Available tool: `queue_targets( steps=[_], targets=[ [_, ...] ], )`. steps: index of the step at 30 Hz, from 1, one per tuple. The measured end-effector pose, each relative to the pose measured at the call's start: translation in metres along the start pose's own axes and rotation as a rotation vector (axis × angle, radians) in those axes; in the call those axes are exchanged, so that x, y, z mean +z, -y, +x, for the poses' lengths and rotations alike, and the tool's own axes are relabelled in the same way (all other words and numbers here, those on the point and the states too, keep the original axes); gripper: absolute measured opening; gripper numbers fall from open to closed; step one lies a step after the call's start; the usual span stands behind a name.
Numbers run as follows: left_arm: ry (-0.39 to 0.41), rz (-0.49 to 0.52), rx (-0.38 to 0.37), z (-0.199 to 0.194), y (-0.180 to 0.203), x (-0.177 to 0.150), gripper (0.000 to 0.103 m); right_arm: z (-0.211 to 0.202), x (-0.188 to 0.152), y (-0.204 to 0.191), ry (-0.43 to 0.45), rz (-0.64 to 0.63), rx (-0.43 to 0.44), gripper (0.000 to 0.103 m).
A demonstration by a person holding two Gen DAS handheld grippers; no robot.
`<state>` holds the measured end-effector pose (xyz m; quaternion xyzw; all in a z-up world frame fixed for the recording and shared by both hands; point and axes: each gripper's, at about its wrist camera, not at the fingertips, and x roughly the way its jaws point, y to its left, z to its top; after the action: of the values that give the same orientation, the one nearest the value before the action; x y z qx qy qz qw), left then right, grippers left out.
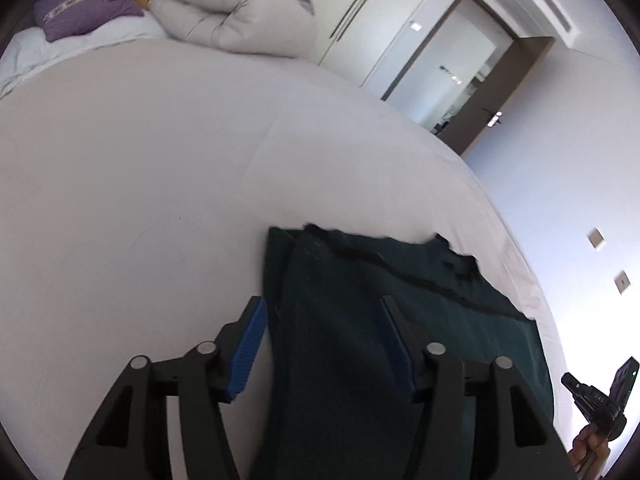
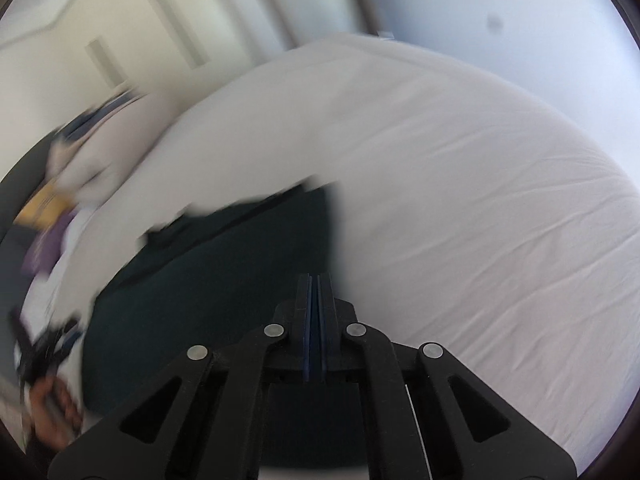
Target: Fold small clothes
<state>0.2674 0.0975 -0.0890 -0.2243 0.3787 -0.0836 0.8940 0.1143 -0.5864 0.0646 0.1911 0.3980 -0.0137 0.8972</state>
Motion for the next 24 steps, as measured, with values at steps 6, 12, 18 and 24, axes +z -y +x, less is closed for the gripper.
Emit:
queue_targets(
  steps=[6,12,18,24],
  targets=[
    [-0.088,0.084,0.118,0.000,-0.006,-0.034,0.068,0.028,-0.059,-0.032,-0.209,-0.089,0.111,0.009],
    [-0.035,0.121,0.210,-0.042,-0.015,-0.039,0.063,0.000,-0.065,0.012,-0.131,0.102,0.046,0.010],
    [-0.040,0.327,0.045,-0.049,0.063,-0.043,0.068,-0.019,-0.070,-0.039,-0.124,0.110,0.265,0.011],
    [-0.236,0.459,0.137,0.026,0.102,-0.076,0.069,0.048,-0.120,-0.138,-0.332,0.063,0.472,0.012]
  ],
)
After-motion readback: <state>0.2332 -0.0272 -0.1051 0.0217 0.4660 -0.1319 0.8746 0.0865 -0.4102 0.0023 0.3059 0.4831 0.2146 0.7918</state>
